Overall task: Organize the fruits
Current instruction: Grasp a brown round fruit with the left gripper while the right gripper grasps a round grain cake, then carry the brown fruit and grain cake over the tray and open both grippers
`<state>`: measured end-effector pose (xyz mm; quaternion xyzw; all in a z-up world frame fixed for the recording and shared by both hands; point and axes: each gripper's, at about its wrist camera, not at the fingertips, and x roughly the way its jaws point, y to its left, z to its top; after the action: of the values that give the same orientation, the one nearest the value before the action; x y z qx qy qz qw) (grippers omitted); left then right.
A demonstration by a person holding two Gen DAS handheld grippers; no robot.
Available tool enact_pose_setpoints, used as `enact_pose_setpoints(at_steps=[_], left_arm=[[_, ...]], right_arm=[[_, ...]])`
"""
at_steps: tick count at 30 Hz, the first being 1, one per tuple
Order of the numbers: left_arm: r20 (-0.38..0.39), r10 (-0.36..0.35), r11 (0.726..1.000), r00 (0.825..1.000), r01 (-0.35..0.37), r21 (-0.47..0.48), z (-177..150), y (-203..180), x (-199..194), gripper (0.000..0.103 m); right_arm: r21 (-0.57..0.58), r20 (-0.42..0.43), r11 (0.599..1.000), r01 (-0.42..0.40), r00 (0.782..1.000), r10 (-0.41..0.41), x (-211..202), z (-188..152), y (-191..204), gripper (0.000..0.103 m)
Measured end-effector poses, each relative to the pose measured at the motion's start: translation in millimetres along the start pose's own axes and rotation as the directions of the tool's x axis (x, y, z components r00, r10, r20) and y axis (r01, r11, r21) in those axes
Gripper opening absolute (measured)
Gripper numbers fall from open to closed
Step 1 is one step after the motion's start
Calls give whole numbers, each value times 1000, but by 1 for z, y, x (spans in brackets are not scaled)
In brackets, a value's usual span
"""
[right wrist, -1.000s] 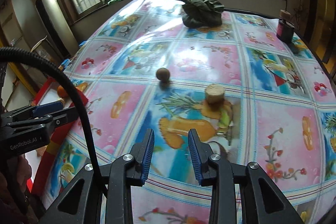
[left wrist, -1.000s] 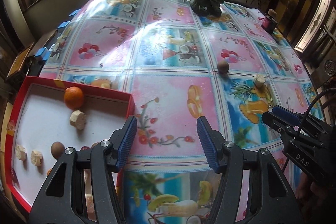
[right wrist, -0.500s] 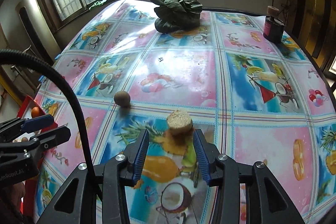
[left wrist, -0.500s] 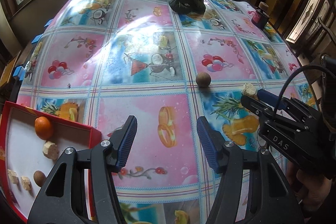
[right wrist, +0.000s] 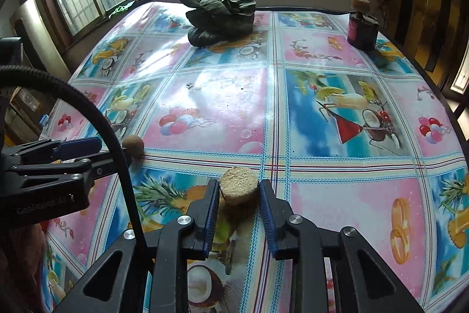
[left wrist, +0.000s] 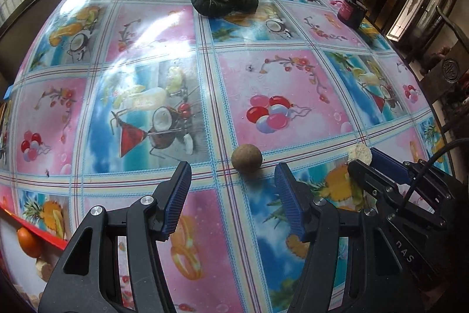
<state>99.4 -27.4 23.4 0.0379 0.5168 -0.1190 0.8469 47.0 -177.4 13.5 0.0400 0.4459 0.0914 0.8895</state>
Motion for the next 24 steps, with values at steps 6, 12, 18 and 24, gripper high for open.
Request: enact_pose_setpoints(at_steps=[6,12,18,24], left_arm=[[13,32,999,999,-32,26,2,-3,10,36],[18,21,1000,1000,-21,-1,-6,7,1,23],[41,45,999,998,-44,-4,-29,15,-25,23],[70,101,994,992,-97,-50,-62,30,-54,23]], right_arm=[[-12,4,1000,-6,1000,6,1,0,1,27],[-12,-1,1000,-7,1000,7,0,0,1,27],[-40,8,999,-20,1000,21,-12,-1,19,27],[-86,12,995,-47,999,48,-26,-15,47,27]])
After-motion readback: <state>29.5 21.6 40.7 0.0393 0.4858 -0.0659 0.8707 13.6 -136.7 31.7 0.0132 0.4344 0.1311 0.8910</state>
